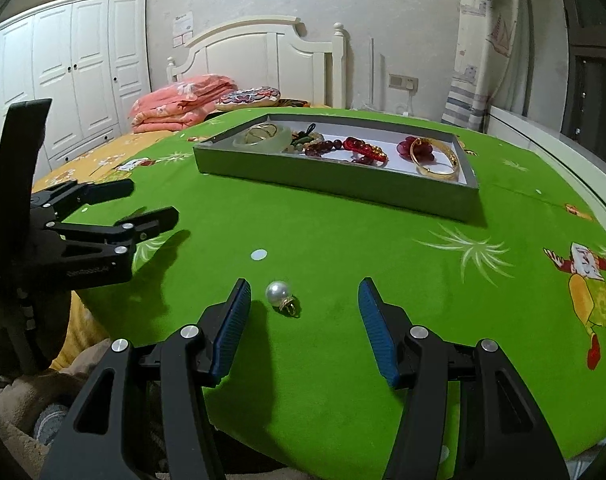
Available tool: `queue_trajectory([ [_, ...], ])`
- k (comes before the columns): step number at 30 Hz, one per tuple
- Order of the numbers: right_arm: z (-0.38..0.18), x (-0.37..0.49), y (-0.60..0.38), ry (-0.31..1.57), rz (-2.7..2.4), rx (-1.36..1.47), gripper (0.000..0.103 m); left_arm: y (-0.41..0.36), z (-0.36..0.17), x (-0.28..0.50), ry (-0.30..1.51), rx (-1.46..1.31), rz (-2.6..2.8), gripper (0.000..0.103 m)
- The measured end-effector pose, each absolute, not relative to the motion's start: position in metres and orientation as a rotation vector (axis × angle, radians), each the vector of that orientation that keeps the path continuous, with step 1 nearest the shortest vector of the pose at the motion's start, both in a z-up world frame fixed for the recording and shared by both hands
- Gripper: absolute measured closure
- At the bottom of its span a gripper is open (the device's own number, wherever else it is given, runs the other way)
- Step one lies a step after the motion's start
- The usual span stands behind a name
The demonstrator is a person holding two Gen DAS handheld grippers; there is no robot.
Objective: Organize jewelry
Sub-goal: 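Grasp a white pearl with the right gripper while the left grasps another pearl, then carry both pearls into the tray and open both grippers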
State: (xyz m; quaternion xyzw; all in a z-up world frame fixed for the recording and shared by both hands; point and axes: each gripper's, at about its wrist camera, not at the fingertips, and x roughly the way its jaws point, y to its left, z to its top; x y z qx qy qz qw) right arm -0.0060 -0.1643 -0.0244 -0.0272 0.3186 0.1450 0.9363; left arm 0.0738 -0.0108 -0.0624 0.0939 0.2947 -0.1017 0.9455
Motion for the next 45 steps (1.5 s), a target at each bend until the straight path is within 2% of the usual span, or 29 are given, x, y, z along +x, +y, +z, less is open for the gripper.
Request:
queue_trajectory([
  [4,-0.025,-0.006,-0.156,0.642,0.318,-0.088,0.051,-0.015,-0.066,0.076,0.606,0.201,-0.232,0.030],
  [7,-0.025,-0.008,-0.154,0.635,0.334,-0.097,0.061,-0.016,-0.067,0.078,0.609,0.192,-0.245,0.033],
  [11,-0.025,-0.009,-0.154,0.628,0.345,-0.097,0.067,-0.012,-0.068,0.082,0.625,0.151,-0.269,0.041],
  [13,-0.025,-0.011,-0.153,0.621,0.352,-0.107,0.078,-0.012,-0.069,0.082,0.628,0.145,-0.280,0.046],
  [15,-0.025,-0.012,-0.150,0.616,0.359,-0.120,0.084,-0.013,-0.069,0.080,0.627,0.142,-0.309,0.070],
  [16,-0.025,-0.012,-0.149,0.614,0.361,-0.125,0.087,-0.016,-0.069,0.078,0.625,0.150,-0.318,0.074],
  [19,-0.025,-0.013,-0.147,0.608,0.360,-0.132,0.088,-0.025,-0.071,0.072,0.602,0.190,-0.326,0.089],
  [45,-0.008,-0.002,-0.150,0.561,0.255,-0.123,0.088,-0.026,-0.056,0.065,0.542,0.170,-0.250,0.090],
])
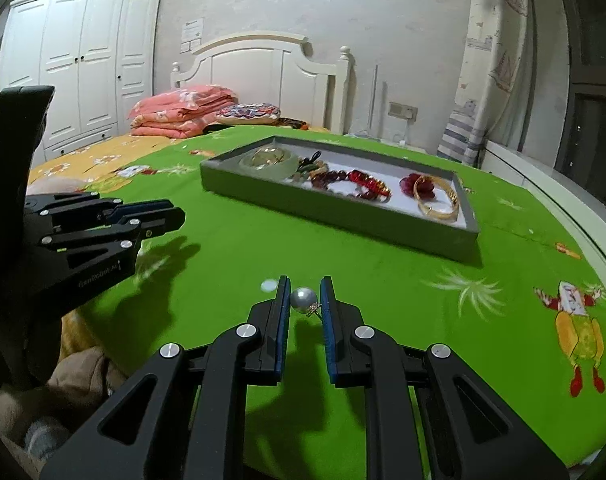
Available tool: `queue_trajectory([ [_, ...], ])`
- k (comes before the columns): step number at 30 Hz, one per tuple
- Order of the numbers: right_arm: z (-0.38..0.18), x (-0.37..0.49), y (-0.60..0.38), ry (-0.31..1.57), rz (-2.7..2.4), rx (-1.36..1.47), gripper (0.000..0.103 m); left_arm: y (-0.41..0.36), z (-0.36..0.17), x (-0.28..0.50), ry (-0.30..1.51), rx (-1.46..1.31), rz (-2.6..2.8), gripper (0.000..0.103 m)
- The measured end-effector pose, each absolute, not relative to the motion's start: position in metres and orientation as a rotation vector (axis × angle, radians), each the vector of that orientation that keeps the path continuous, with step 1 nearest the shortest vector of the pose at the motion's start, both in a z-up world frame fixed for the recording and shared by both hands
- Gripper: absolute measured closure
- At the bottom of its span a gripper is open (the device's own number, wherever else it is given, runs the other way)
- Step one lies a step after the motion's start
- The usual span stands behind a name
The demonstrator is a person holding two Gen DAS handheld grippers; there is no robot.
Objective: Organize jewelry
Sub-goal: 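Carry both pearls into the tray and open both grippers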
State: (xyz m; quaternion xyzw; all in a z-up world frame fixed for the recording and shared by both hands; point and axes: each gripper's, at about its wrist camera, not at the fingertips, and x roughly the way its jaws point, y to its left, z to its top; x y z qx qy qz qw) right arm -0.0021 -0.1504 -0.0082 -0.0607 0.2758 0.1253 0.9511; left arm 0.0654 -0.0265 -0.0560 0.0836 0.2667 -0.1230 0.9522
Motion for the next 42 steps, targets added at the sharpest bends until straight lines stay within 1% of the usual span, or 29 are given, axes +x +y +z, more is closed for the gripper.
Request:
queue_trajectory([
  [15,0.023,0.055,-0.154,0.573,0.172,-0.116,0.088,-0.047,-0.021,0.096,0.505,0.162,-0.217,0.090],
  [26,0.033,0.107,-0.165,0.597,0.124,-0.102,0.088,-0.069,-0.003,0.153,0.534,0.147,-0.209,0.090],
  [33,0.027,0.148,-0.181,0.648,0.075,-0.060,0.088,-0.084,-0.001,0.197,0.559,0.167,-0.166,0.090],
  [42,0.028,0.184,-0.186,0.679,0.035,-0.056,0.088,-0.086,-0.012,0.236,0.610,0.162,-0.116,0.090],
])
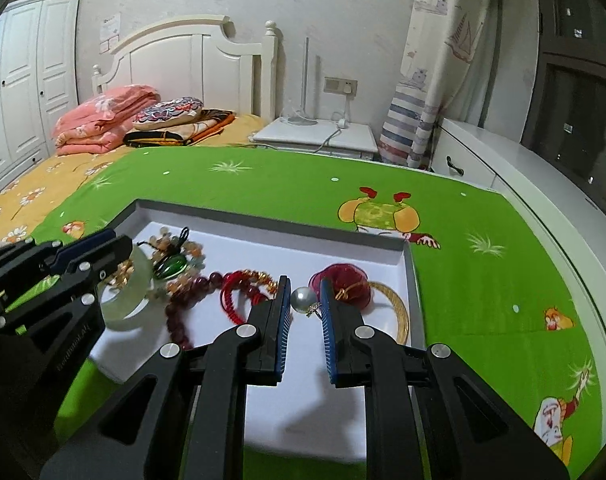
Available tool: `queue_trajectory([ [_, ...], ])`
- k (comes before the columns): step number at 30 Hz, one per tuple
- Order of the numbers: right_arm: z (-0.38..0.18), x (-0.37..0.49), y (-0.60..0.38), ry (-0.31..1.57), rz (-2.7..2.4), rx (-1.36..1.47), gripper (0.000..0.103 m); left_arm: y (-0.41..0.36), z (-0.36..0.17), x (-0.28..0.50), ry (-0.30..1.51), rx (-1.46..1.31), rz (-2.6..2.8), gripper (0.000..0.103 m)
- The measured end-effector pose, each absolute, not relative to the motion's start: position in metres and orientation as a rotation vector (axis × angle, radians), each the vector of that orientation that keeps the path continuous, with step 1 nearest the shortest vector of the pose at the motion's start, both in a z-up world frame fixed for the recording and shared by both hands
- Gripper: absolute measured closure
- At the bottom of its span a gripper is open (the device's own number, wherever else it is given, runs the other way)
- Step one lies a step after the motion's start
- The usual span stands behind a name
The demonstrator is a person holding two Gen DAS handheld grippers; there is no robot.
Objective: Organize jewelry
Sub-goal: 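Carry both pearls into the tray and open both grippers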
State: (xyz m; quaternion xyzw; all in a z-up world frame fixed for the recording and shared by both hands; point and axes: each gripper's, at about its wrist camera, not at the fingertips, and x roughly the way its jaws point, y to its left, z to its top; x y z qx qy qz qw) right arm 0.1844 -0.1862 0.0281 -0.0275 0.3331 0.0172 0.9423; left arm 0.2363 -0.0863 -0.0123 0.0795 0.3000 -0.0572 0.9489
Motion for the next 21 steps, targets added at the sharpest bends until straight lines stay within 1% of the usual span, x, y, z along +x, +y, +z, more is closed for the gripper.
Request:
queue_trajectory([
  [9,0.021,0.205,-0.184,0.715,0.010,-0.060,0.088,-0.094,-0.016,0.249,0.626,0.174,-0.109,0.090],
  [21,0.018,0.208,-0.183,0.723,0.015,-0.057,0.088,-0.096,-0.019,0.254,0.634,0.176,-0.111,0.090],
])
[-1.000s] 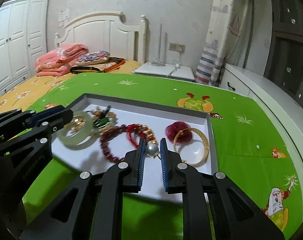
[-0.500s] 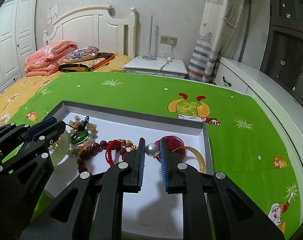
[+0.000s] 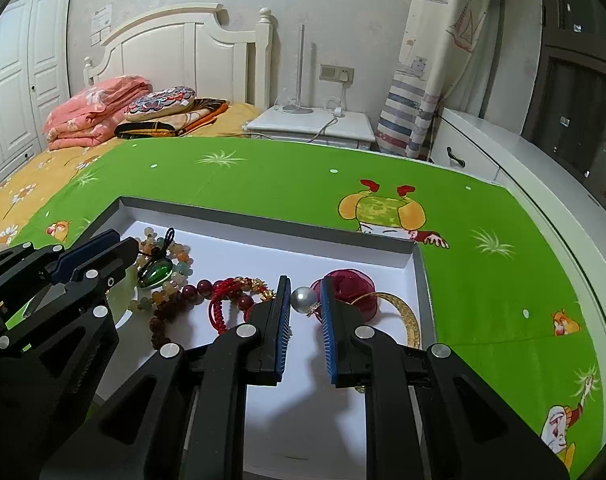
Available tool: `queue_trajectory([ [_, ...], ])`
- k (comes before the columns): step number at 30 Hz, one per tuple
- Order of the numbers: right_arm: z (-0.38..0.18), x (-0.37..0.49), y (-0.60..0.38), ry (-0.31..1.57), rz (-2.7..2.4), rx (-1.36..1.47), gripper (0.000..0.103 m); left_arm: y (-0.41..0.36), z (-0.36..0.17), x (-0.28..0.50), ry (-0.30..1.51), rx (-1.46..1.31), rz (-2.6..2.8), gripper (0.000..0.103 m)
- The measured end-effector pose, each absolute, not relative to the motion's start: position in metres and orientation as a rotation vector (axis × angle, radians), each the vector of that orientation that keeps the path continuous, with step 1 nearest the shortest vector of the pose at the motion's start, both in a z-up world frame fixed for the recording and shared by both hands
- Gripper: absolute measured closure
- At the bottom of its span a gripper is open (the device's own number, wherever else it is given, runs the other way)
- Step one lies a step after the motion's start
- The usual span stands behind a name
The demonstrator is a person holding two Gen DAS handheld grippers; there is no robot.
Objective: Organize jewelry
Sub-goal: 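Carry both pearls into the tray and open both grippers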
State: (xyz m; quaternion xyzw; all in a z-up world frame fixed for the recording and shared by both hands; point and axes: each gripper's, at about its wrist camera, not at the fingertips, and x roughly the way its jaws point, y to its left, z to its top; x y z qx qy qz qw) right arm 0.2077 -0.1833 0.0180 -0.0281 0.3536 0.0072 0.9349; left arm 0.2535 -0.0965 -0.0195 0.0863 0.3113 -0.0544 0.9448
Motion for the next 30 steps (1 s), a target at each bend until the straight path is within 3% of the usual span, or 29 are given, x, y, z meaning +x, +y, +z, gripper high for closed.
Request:
queue_trajectory([
  [18,0.013,0.209,-0.181,0.740,0.022,-0.026,0.087,-0.094,-0.020,0.255,0.629,0.171,-0.099,0.088],
  [19,0.013,0.210,-0.183,0.744,0.024,-0.008,0.086,-0.094,-0.020,0.255,0.626,0.172,-0.094,0.085],
  [21,0.012,0.211,-0.186,0.752,0.016,0.012,0.081,-0.092,-0.019,0.254,0.620,0.167,-0.091,0.064],
  [23,0.012,0.211,-0.187,0.749,0.009,0.013,0.075,-0.091,-0.018,0.252,0.604,0.167,-0.077,0.055],
  [28,0.013,0.211,-0.190,0.746,0.000,0.018,0.073,-0.090,-0.016,0.251,0.598,0.164,-0.068,0.045],
  [30,0.014,0.210,-0.191,0.743,-0.003,0.019,0.067,-0.090,-0.015,0.251,0.590,0.166,-0.062,0.036],
])
